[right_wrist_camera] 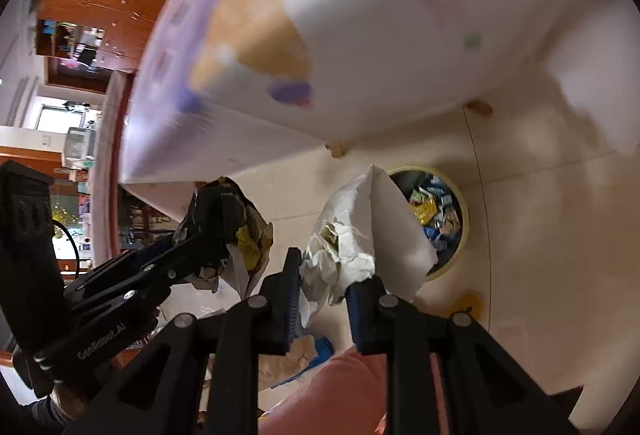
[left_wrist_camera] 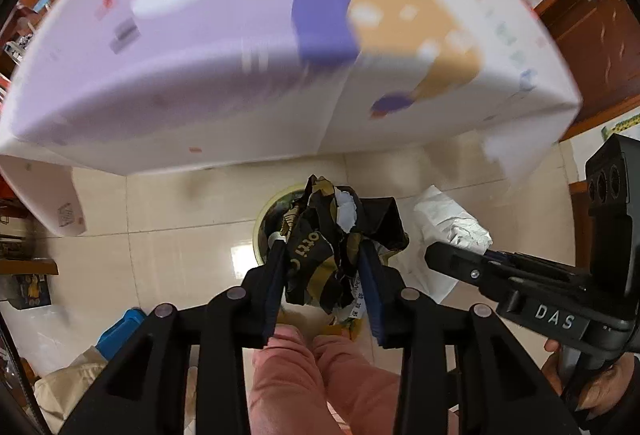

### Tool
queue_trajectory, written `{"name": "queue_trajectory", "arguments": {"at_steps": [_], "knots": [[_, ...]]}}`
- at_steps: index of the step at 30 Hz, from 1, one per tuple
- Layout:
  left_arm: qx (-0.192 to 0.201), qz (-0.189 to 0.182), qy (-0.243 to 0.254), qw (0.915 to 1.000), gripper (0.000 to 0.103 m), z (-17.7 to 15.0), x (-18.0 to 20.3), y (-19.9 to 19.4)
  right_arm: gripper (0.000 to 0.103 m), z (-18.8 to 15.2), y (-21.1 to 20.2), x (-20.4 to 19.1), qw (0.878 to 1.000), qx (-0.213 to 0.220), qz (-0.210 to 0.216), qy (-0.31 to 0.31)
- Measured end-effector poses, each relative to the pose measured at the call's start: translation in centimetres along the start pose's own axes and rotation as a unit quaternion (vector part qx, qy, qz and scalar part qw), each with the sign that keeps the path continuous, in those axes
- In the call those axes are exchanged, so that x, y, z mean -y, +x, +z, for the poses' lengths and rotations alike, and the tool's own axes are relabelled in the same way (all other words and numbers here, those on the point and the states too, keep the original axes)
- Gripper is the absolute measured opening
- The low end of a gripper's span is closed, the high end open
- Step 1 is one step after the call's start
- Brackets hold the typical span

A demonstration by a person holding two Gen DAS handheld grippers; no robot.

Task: Collect trash
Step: 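Carry the black wrapper and white tissue with both tools over the black bin, then open both tools to drop the wrapper and tissue into the bin, then raise both open tools and move back toward the table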

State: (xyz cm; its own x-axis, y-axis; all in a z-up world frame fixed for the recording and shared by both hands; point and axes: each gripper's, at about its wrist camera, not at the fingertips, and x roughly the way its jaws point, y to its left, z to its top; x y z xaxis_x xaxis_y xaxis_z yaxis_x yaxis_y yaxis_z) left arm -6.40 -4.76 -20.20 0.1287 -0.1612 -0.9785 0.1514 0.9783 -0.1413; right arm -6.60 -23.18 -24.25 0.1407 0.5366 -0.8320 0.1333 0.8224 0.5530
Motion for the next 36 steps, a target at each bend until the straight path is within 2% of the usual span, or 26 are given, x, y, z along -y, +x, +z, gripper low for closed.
{"name": "queue_trajectory", "arguments": {"at_steps": [5,9,11,13,16,22,26,36], "knots": [[-0.029,-0.002,-0.018,0.9994,0.040,-0.6,-1.8,6.8,0.024,0.1,6.4,2.4,1.000,-0.018,-0.009,0.001],[-0.037,0.006,-0.020,0.9991,0.055,-1.0,-2.8,11.0,0.031,0.2,10.4,4.6,1.000,-0.015,-0.024,0.008],[-0.041,0.008,-0.015,0.9990,0.056,-1.2,-2.9,12.7,0.044,0.1,12.2,5.7,0.999,-0.012,-0.032,0.021],[-0.047,0.009,-0.012,0.9988,0.056,-1.4,-2.8,14.1,0.048,0.1,13.1,6.4,0.999,-0.011,-0.034,0.034],[-0.050,0.012,-0.010,0.9986,0.056,-1.9,-2.6,15.0,0.049,0.0,13.8,6.8,0.998,-0.011,-0.038,0.045],[-0.042,0.007,-0.012,0.9990,0.056,-2.4,-2.5,13.4,0.049,-0.5,12.8,5.7,0.998,-0.005,-0.046,0.037],[-0.034,0.010,0.001,0.9994,0.056,-2.7,-2.7,11.2,0.049,-0.9,10.4,4.5,0.998,0.005,-0.047,0.032],[0.004,0.008,0.037,0.9993,0.056,-3.0,-0.7,2.2,0.049,-2.3,2.0,0.5,0.998,0.041,-0.046,0.015]]}}
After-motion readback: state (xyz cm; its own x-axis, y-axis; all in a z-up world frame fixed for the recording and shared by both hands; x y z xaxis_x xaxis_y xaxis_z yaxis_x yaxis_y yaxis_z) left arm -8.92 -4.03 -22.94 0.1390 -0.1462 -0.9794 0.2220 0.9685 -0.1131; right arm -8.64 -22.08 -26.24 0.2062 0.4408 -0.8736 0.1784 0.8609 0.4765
